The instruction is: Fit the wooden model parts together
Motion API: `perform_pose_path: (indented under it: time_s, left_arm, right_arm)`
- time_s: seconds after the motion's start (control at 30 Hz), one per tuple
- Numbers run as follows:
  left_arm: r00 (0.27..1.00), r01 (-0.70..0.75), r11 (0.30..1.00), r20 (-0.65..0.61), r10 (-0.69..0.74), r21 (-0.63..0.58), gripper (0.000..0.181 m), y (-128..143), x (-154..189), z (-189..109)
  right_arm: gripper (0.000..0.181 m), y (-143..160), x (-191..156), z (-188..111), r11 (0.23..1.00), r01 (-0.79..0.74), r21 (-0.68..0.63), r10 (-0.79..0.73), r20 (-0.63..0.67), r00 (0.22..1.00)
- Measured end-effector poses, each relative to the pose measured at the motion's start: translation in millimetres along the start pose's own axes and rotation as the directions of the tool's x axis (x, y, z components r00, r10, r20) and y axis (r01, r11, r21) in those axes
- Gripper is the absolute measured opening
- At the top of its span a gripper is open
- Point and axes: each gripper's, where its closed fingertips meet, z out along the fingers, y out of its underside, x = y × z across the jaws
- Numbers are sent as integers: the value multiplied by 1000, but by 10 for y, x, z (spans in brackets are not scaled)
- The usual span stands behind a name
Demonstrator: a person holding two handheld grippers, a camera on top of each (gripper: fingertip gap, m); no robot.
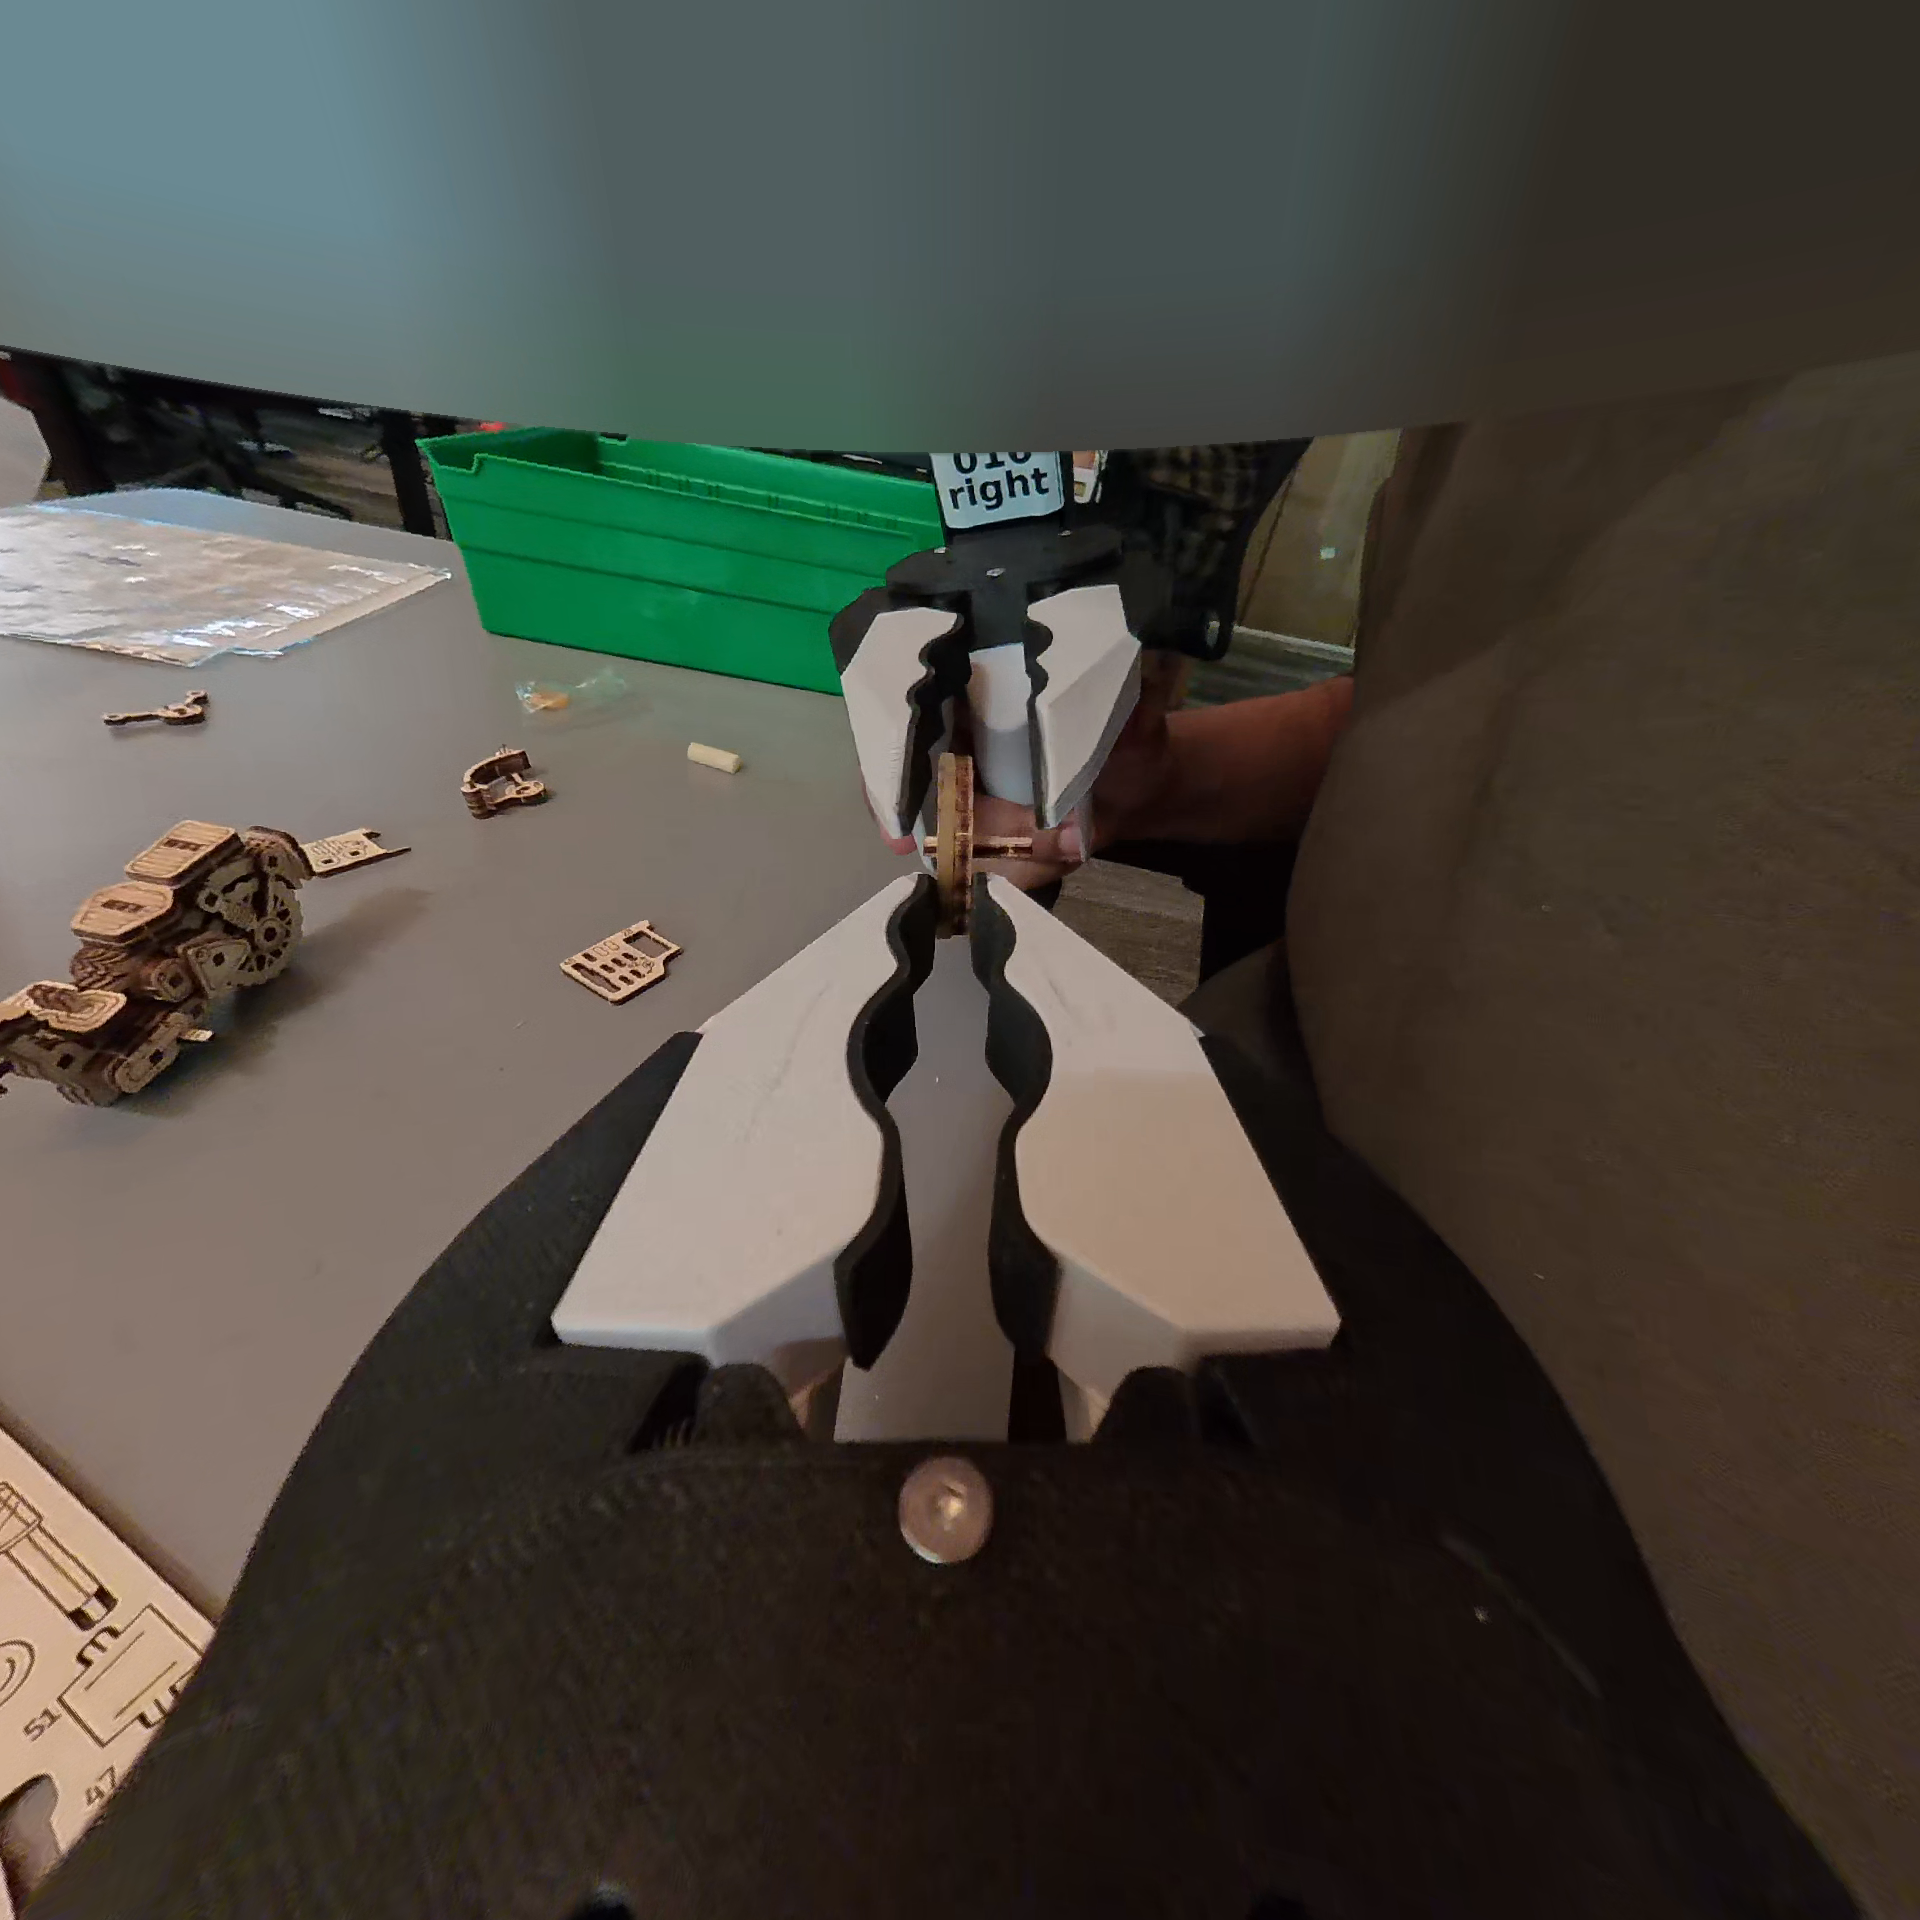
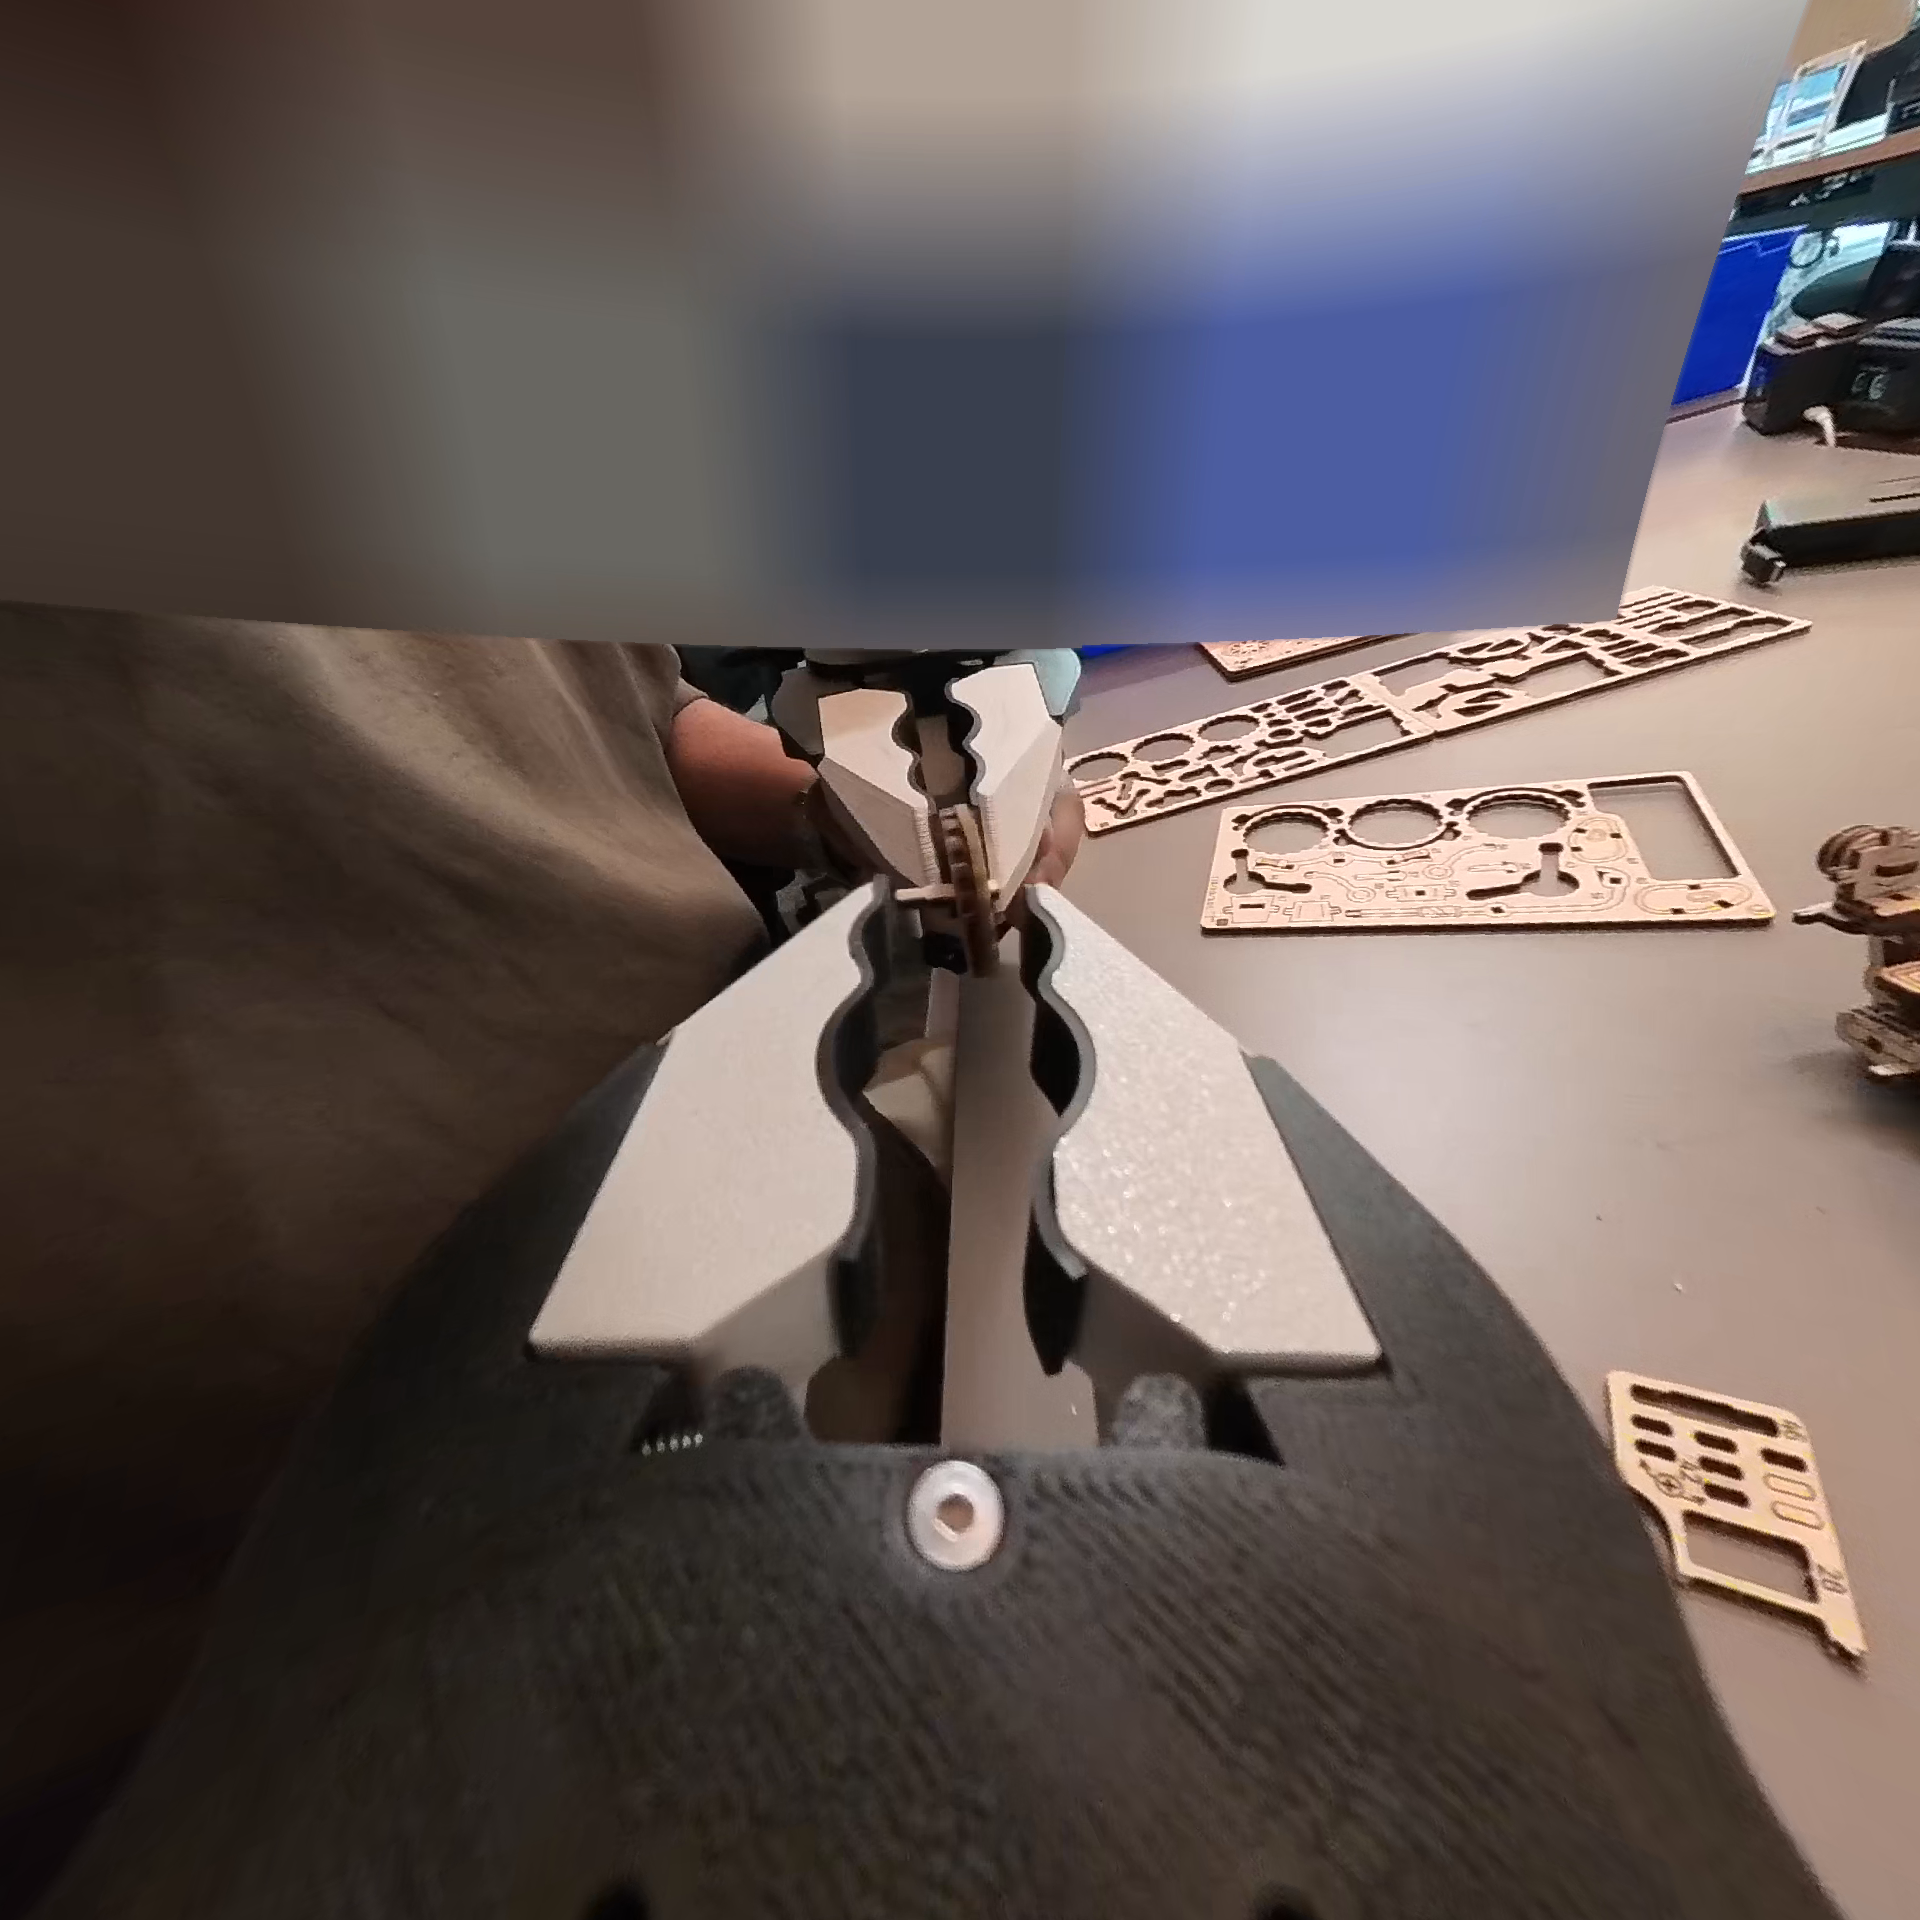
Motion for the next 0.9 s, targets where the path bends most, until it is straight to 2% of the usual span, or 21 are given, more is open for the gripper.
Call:
perform_pose_path:
  time_s: [0.17, 0.3, 0.4, 0.9]
  left_arm:
    - [1000, -14, 1000, 2, 14, 0, 4, -2, 5, -4]
    - [999, -53, 998, 2, 53, -35, 4, 54, 25, 7]
    - [997, -81, 994, -6, 81, -68, 4, 112, 52, 22]
    - [990, -142, 975, -43, 136, -172, 4, 295, 115, 48]
  right_arm:
    - [22, 4, -24, -5, 1000, 3, -1, -3, 15, 1000]
    - [19, -102, -1, -64, 997, -52, 64, 50, 34, 998]
    - [12, -126, 22, -103, 993, -82, 81, 78, 44, 996]
    - [6, 167, -65, 37, 993, -81, -90, 88, 77, 993]
